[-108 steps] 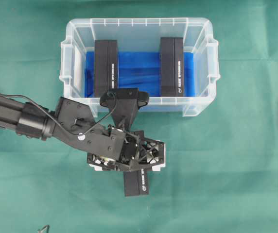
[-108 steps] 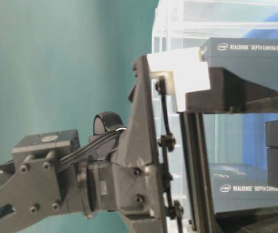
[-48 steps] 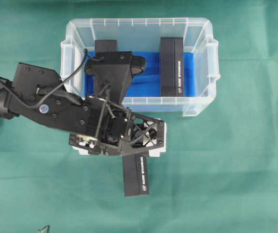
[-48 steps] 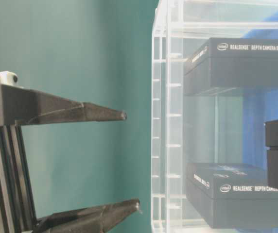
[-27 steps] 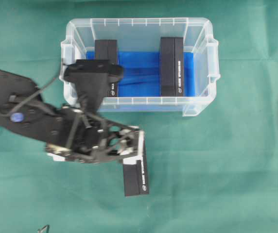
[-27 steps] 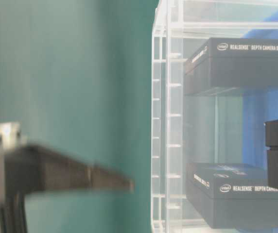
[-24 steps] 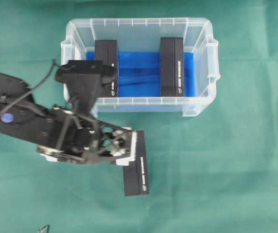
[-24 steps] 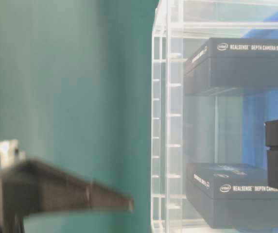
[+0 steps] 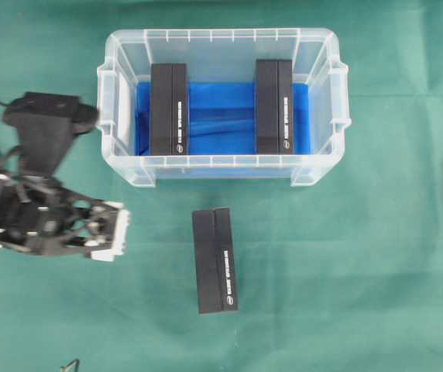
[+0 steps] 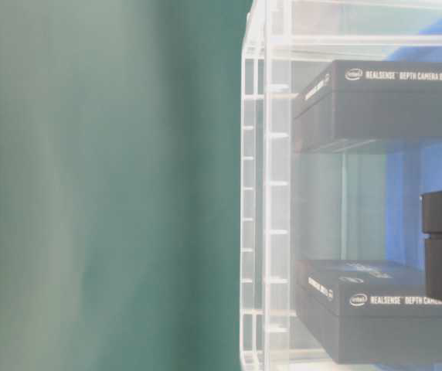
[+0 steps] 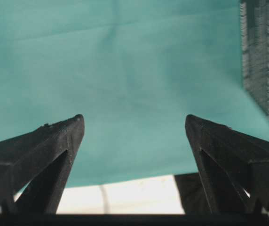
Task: Take the box out of the case with the left arm.
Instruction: 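Set the box upright on the cloth and open the left gripper, then withdraw the left gripper to the left side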
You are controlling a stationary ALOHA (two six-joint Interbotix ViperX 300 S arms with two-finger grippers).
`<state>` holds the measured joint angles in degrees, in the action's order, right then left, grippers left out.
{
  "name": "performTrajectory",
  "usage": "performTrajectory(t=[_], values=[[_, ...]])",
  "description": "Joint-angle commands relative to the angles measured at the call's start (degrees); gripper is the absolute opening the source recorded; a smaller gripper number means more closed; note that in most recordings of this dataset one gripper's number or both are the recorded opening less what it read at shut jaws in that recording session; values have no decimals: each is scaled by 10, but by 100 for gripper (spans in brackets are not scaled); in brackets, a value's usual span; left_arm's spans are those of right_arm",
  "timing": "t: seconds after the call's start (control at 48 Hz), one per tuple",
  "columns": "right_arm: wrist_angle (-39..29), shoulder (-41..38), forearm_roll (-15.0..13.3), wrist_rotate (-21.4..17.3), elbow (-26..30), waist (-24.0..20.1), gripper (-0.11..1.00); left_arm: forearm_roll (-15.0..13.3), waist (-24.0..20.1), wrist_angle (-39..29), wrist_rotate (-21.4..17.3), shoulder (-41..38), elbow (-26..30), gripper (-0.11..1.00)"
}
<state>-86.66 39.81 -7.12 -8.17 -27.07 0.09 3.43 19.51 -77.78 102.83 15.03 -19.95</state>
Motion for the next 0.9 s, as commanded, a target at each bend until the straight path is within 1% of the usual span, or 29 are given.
performTrajectory(t=[0.0,0.188,0.333,0.583,0.688,0.875], values=[[-6,1,-1,0,9,0,1,2,11,2,2,40,-18,88],[-10,1,-1,0,9,0,1,2,20,2,10,94,-74,88],[-10,1,-1,0,9,0,1,10,19,2,10,124,-98,88],[-10,0,-1,0,9,0,1,11,17,2,10,124,-98,88],[-10,0,-1,0,9,0,1,11,6,2,7,123,-96,88],[-10,1,-1,0,8,0,1,11,-25,1,0,123,-95,88]])
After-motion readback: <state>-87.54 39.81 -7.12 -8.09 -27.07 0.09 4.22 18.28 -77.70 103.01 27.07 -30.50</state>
